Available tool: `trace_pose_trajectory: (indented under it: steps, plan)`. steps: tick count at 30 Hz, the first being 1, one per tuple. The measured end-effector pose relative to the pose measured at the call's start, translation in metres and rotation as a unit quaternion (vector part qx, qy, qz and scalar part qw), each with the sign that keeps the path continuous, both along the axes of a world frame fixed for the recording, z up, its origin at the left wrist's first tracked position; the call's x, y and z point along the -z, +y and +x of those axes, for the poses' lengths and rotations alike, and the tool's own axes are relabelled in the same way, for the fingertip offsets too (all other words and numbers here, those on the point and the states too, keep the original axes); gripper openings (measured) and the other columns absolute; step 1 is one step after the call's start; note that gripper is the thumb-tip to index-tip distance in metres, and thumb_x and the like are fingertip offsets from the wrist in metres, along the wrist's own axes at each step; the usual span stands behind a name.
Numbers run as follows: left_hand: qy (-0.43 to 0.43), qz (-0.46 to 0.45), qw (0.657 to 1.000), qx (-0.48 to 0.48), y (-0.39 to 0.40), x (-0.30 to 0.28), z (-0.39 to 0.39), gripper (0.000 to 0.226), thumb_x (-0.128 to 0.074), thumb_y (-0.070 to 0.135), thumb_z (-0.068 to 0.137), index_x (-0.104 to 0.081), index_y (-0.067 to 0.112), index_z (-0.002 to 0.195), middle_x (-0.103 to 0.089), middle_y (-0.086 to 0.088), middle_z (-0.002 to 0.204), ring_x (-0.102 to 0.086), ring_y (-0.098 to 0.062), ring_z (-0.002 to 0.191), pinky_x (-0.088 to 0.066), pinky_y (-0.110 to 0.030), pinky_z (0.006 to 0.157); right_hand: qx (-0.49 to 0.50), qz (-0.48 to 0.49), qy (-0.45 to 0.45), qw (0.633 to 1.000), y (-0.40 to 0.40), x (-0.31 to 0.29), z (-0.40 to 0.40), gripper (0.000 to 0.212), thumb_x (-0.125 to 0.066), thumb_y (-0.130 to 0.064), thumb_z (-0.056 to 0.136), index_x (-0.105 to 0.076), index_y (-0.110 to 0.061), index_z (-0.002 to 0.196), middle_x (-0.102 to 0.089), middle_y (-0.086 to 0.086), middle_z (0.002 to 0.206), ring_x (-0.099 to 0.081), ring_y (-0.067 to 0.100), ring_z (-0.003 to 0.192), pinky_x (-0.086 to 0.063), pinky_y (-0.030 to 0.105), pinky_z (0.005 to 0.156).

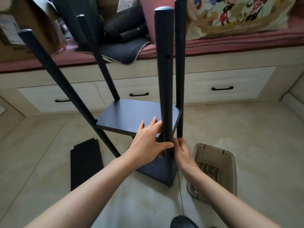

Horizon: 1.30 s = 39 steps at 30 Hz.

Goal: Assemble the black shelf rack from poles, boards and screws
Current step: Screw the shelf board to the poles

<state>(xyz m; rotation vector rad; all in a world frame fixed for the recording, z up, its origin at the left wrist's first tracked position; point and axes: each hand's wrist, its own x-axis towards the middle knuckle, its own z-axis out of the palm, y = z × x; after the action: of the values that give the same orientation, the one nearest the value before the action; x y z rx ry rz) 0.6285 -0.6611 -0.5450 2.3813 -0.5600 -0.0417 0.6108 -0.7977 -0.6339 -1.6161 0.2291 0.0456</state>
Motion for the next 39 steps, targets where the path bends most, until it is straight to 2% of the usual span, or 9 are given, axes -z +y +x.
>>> trace_pose_trajectory:
  steps: [4, 6, 10, 14, 18, 25, 30, 33, 39]
  plan:
    - [0.015, -0.076, 0.997, -0.018, 0.014, -0.019, 0.004, 0.054, -0.077, 0.023, 0.087, -0.054, 0.025, 0.135, -0.067, 0.016, 0.119, -0.045, -0.013, 0.140, -0.004, -0.045, 0.125, 0.038, 0.063, -0.077, 0.994, 0.019, -0.010, -0.001, 0.033, -0.028, -0.029, 0.108, -0.045, -0.003, 0.094, -0.059, 0.004, 0.060, -0.058, 0.014, 0.055, -0.045, 0.022, 0.054]
    - [0.032, -0.117, 0.992, -0.026, 0.024, -0.029, 0.008, 0.046, -0.079, 0.020, 0.085, -0.059, 0.021, 0.127, -0.067, 0.016, 0.115, -0.054, -0.002, 0.126, -0.021, -0.051, 0.122, 0.040, 0.087, -0.088, 0.992, 0.027, -0.021, 0.005, 0.030, -0.029, -0.027, 0.107, -0.044, -0.003, 0.097, -0.056, 0.013, 0.067, -0.056, 0.014, 0.054, -0.044, 0.020, 0.051]
    - [0.038, -0.190, 0.980, -0.043, 0.050, -0.040, 0.013, 0.036, -0.079, 0.019, 0.085, -0.061, 0.027, 0.115, -0.063, 0.026, 0.106, -0.057, 0.015, 0.107, -0.046, -0.020, 0.099, 0.007, 0.080, -0.112, 0.990, 0.045, -0.042, 0.018, 0.024, -0.030, -0.026, 0.107, -0.040, -0.009, 0.095, -0.054, 0.017, 0.071, -0.054, 0.013, 0.053, -0.044, 0.020, 0.049]
    - [0.019, -0.234, 0.969, -0.079, 0.082, -0.046, 0.016, 0.037, -0.078, 0.018, 0.085, -0.059, 0.030, 0.116, -0.065, 0.025, 0.106, -0.059, 0.017, 0.105, -0.044, -0.003, 0.082, -0.022, 0.042, -0.149, 0.988, 0.068, -0.059, 0.033, 0.021, -0.032, -0.026, 0.107, -0.039, -0.010, 0.095, -0.051, 0.019, 0.075, -0.054, 0.012, 0.052, -0.044, 0.020, 0.048]
    - [0.024, -0.283, 0.950, -0.133, 0.114, -0.048, 0.012, 0.037, -0.079, 0.025, 0.082, -0.057, 0.042, 0.108, -0.069, 0.031, 0.102, -0.062, 0.014, 0.104, -0.049, -0.005, 0.081, -0.066, -0.005, -0.183, 0.981, 0.091, -0.074, 0.041, 0.021, -0.032, -0.030, 0.107, -0.037, -0.013, 0.096, -0.055, 0.018, 0.071, -0.056, 0.010, 0.049, -0.045, 0.021, 0.048]
    - [0.029, -0.381, 0.901, -0.204, 0.168, -0.033, -0.005, 0.051, -0.077, 0.038, 0.074, -0.060, 0.033, 0.122, -0.068, 0.025, 0.121, -0.062, 0.005, 0.115, -0.051, -0.010, 0.087, -0.139, -0.042, -0.188, 0.971, 0.136, -0.094, 0.050, 0.024, -0.033, -0.034, 0.105, -0.038, -0.010, 0.105, -0.059, 0.030, 0.076, -0.061, 0.018, 0.051, -0.050, 0.024, 0.049]
    - [0.027, -0.443, 0.858, -0.257, 0.200, -0.017, -0.020, 0.059, -0.077, 0.034, 0.074, -0.061, 0.024, 0.129, -0.067, 0.018, 0.127, -0.062, 0.001, 0.118, -0.052, -0.017, 0.094, -0.176, -0.074, -0.192, 0.963, 0.171, -0.095, 0.054, 0.022, -0.036, -0.034, 0.105, -0.038, -0.012, 0.104, -0.062, 0.025, 0.073, -0.064, 0.019, 0.051, -0.052, 0.026, 0.049]
    - [0.032, -0.486, 0.828, -0.279, 0.215, -0.007, -0.031, 0.059, -0.076, 0.026, 0.075, -0.061, 0.015, 0.131, -0.067, 0.010, 0.130, -0.064, -0.001, 0.116, -0.051, -0.012, 0.087, -0.197, -0.095, -0.189, 0.957, 0.189, -0.093, 0.054, 0.023, -0.037, -0.034, 0.105, -0.038, -0.011, 0.106, -0.063, 0.023, 0.071, -0.064, 0.019, 0.050, -0.054, 0.031, 0.048]
    - [0.037, -0.511, 0.808, -0.292, 0.238, 0.021, -0.047, 0.053, -0.076, 0.023, 0.076, -0.063, 0.016, 0.127, -0.072, -0.001, 0.120, -0.068, -0.012, 0.112, -0.052, -0.015, 0.086, -0.233, -0.143, -0.191, 0.943, 0.210, -0.080, 0.053, 0.013, -0.039, -0.041, 0.101, -0.038, -0.029, 0.096, -0.063, 0.008, 0.065, -0.066, 0.018, 0.051, -0.054, 0.027, 0.047]
